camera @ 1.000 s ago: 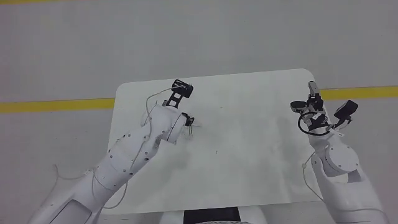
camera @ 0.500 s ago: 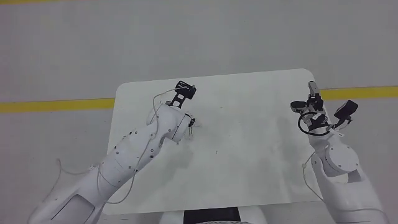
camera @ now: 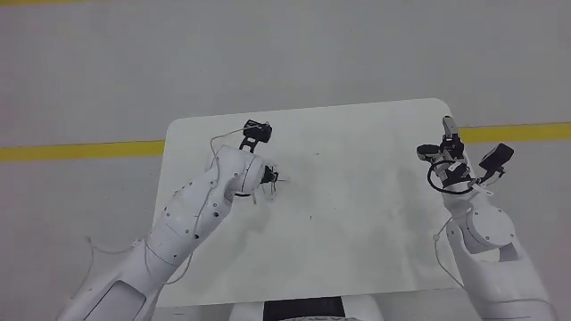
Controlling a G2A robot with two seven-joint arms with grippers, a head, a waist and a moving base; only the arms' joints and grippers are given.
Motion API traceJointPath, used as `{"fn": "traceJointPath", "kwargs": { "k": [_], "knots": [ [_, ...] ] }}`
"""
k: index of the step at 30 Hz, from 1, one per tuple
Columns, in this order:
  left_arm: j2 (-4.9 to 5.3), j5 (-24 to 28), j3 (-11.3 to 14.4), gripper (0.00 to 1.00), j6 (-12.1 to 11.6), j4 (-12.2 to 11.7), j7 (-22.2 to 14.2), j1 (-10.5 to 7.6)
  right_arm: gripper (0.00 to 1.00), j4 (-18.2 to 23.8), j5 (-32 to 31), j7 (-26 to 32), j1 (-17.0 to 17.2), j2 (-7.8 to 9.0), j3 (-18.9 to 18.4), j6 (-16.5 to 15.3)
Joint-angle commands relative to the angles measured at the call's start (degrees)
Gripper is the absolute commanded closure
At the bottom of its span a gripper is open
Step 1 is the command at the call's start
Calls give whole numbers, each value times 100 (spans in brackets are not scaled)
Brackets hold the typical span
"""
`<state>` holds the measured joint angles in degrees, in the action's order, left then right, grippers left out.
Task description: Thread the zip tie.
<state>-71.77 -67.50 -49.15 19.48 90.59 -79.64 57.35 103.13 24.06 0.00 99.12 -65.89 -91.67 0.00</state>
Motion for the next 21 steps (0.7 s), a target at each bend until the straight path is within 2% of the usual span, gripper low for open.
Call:
{"fn": "traceJointPath", "kwargs": {
  "k": [1,3,21],
  "knots": [
    [-181,63,-383,0,0,-248,0,106,0,0,0,0,0,0,0,0],
    [-346,97,-674,0,0,-452,0,210,0,0,0,0,0,0,0,0],
    [-346,97,-674,0,0,-452,0,210,0,0,0,0,0,0,0,0]
  ]
}}
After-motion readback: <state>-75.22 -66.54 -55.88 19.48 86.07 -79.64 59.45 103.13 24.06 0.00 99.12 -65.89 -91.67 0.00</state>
